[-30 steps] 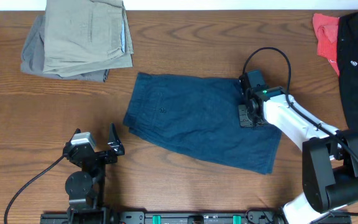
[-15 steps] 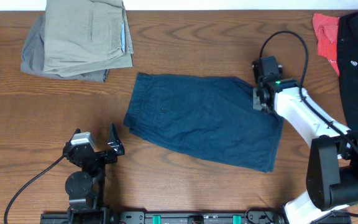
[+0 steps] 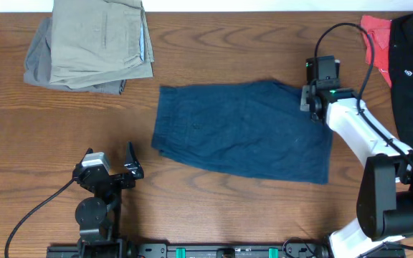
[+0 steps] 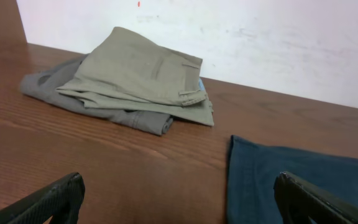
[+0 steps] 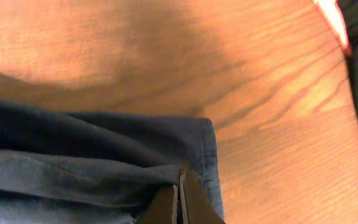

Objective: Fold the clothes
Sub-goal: 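Pull the shorts' right edge rightward with the right gripper to flatten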

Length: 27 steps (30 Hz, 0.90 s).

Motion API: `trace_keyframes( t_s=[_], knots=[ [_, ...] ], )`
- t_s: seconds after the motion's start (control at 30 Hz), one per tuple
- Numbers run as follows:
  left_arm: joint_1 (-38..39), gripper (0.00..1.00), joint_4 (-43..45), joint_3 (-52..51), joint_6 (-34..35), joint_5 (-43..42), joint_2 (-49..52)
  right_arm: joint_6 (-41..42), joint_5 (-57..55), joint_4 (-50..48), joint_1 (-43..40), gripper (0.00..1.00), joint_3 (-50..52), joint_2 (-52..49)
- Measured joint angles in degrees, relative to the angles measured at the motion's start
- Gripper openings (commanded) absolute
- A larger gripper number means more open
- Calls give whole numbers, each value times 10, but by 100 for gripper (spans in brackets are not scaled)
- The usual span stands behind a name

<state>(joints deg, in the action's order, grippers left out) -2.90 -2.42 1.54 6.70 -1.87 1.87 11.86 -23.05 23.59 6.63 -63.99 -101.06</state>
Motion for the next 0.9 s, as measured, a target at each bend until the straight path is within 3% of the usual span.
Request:
trace_keyframes(
  t_s=[0.2,0.3,0.4,0.47,0.53,0.63,0.7,0.77,0.9],
  knots=[
    [0,98,0,0,0,0,0,-3,-6,-42,-24,17,0,-6],
    [0,98,0,0,0,0,0,-2,-11,-63,-27,35,-1,-6],
    [0,98,0,0,0,0,0,-3,-11,-51,-28,63,-5,-6],
    [0,98,0,0,0,0,0,-3,-9,-12,-29,69,-19,-6],
    [0,98,0,0,0,0,0,-5,0,32,-29,64,-39,-6],
    [0,98,0,0,0,0,0,-19,54,98,-29,28,-74,-6],
    [0,98,0,0,0,1,0,-32,109,122,-29,13,-85,-5],
    [0,98,0,0,0,2,0,-49,163,132,-29,7,-81,-5],
    [0,98,0,0,0,2,0,-58,206,97,-29,7,-38,-5]
  ],
)
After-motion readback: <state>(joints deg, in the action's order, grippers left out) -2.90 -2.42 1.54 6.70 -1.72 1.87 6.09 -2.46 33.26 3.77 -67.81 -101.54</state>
